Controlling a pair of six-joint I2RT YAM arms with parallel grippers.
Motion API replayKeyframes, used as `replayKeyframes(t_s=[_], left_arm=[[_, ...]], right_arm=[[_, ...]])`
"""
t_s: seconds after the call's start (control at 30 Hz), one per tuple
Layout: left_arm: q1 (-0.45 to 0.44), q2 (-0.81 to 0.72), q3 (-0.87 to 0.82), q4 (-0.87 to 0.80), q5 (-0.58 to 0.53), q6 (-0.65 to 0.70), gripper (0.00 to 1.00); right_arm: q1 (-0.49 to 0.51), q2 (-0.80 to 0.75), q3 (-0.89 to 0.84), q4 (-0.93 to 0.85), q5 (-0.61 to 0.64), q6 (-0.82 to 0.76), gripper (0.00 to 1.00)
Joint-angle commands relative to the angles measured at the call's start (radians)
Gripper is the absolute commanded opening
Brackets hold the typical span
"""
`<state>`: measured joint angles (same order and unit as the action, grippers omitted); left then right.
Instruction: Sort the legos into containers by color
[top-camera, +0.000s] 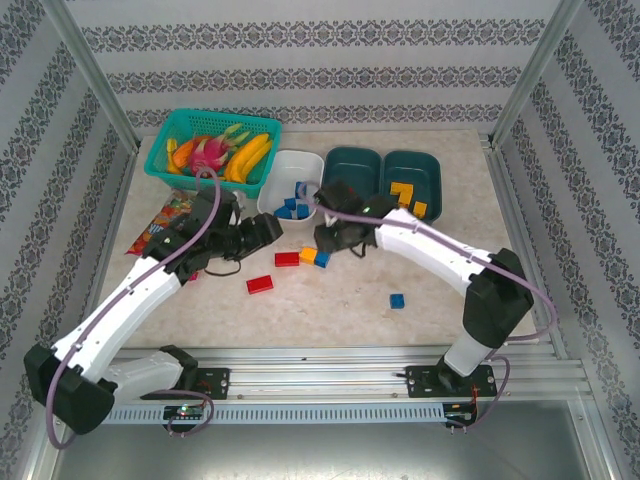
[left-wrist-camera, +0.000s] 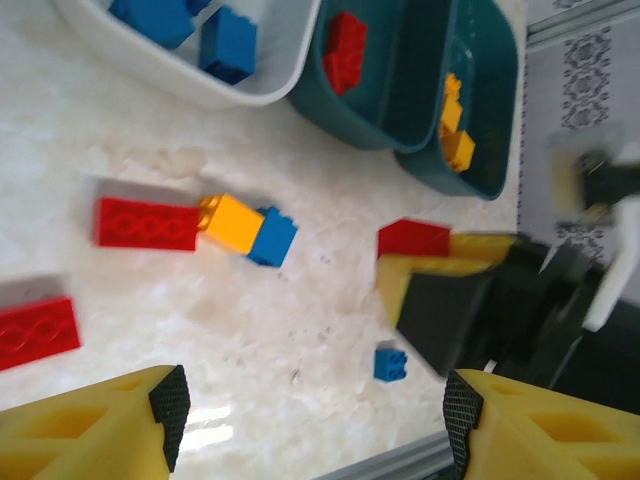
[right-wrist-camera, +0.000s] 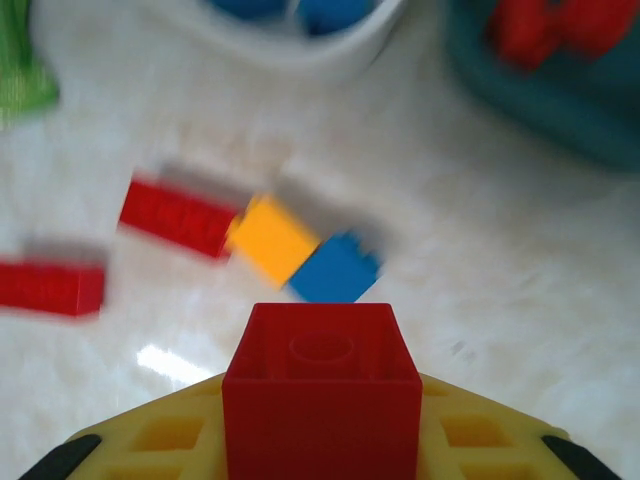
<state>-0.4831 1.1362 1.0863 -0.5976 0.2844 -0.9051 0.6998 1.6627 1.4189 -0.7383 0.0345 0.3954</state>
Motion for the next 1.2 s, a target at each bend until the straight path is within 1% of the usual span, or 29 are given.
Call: replayKeyframes(t_s=[0.0, 0.13, 0.2, 0.3, 0.4, 0.53, 0.6, 0.7, 0.87, 1.0, 1.1, 1.17], left_arm=[[-0.009, 0.056, 0.065, 0.132, 0.002, -0.025, 0.72], [-0.009, 0.156, 0.134, 0.175, 0.031, -0.011, 0.72], [-0.01, 0.199, 0.173, 0.18, 0.042, 0.004, 0.72], [-0.009, 0.249, 0.218, 0.18, 0.048, 0.024, 0.72], [-0.009, 0.277, 0.237, 0.188, 0.057, 0.029, 0.72], [-0.009, 0.28, 0.232, 0.182, 0.059, 0.033, 0.72], [-0.01, 0.277, 0.221, 0.176, 0.058, 0.034, 0.72], [-0.009, 0.272, 0.207, 0.171, 0.058, 0.035, 0.72], [-0.009, 0.277, 0.21, 0.158, 0.057, 0.045, 0.72], [-0.009, 0.272, 0.203, 0.142, 0.051, 0.052, 0.72], [-0.009, 0.27, 0.205, 0.108, 0.037, 0.055, 0.72], [-0.009, 0.27, 0.211, 0.077, 0.028, 0.062, 0.72]], right_arm=[[-0.098, 0.082, 0.103, -0.058, 0.037, 0.026, 0.25], [-0.185, 0.241, 0.294, -0.103, 0.109, 0.032, 0.26], [-0.223, 0.336, 0.397, -0.128, 0.119, 0.048, 0.26], [-0.264, 0.484, 0.554, -0.212, 0.147, 0.085, 0.25], [-0.301, 0.592, 0.634, -0.224, 0.127, 0.129, 0.26], [-0.321, 0.69, 0.709, -0.231, 0.105, 0.155, 0.28], [-0.327, 0.735, 0.75, -0.261, 0.109, 0.171, 0.31], [-0.334, 0.764, 0.759, -0.264, 0.094, 0.198, 0.43], [-0.329, 0.754, 0.76, -0.235, 0.062, 0.194, 0.58], [-0.306, 0.706, 0.8, -0.221, 0.07, 0.167, 0.62], [-0.293, 0.667, 0.862, -0.243, 0.081, 0.166, 0.62], [-0.287, 0.616, 0.87, -0.245, 0.092, 0.166, 0.62]])
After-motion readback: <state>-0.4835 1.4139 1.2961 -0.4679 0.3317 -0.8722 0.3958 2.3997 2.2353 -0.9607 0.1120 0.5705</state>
